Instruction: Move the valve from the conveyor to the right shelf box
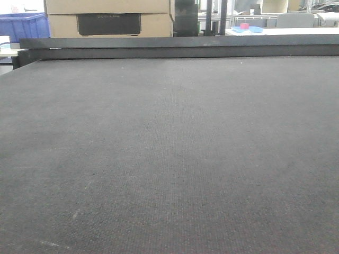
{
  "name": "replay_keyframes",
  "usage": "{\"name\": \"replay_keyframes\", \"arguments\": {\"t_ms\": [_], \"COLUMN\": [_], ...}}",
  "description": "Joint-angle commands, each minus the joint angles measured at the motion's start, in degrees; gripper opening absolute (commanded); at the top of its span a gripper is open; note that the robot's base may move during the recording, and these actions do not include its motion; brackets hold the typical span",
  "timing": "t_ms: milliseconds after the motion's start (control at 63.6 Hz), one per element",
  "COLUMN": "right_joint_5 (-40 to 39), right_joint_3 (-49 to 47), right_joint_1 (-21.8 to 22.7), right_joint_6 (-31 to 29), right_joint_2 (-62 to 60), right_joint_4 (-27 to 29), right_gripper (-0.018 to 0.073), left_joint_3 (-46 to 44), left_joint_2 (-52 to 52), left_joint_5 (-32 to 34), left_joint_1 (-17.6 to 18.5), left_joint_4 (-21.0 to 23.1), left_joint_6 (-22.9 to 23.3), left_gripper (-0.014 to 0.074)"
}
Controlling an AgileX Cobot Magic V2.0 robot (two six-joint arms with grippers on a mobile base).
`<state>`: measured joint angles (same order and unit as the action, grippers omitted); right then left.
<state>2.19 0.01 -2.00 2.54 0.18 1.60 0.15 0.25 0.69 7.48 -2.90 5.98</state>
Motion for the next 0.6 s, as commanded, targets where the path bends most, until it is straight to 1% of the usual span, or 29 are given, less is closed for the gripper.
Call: {"name": "replay_keyframes", "arguments": {"t_ms": [0, 582], "right_joint_5": [-1.4, -1.4], "right_joint_3": [0.0, 0.0], "right_joint_1": [0.2, 0.2], "right_joint_6": [0.1, 0.1], "right_joint_2": [-0.2, -0.2], "right_joint_4": [-0.2, -0.2], "right_gripper": [-0.0163, -0.0163], "left_joint_3": [-0.1, -0.1], "left_joint_2": [-0.3, -0.3], "left_joint_5": [0.8, 1.5], "left_joint_1": [0.2, 0.2], "left_joint_4": [-0.3, -0.3], "left_joint_6": [0.3, 0.3], "left_gripper": [-0.0111, -0.0111]}}
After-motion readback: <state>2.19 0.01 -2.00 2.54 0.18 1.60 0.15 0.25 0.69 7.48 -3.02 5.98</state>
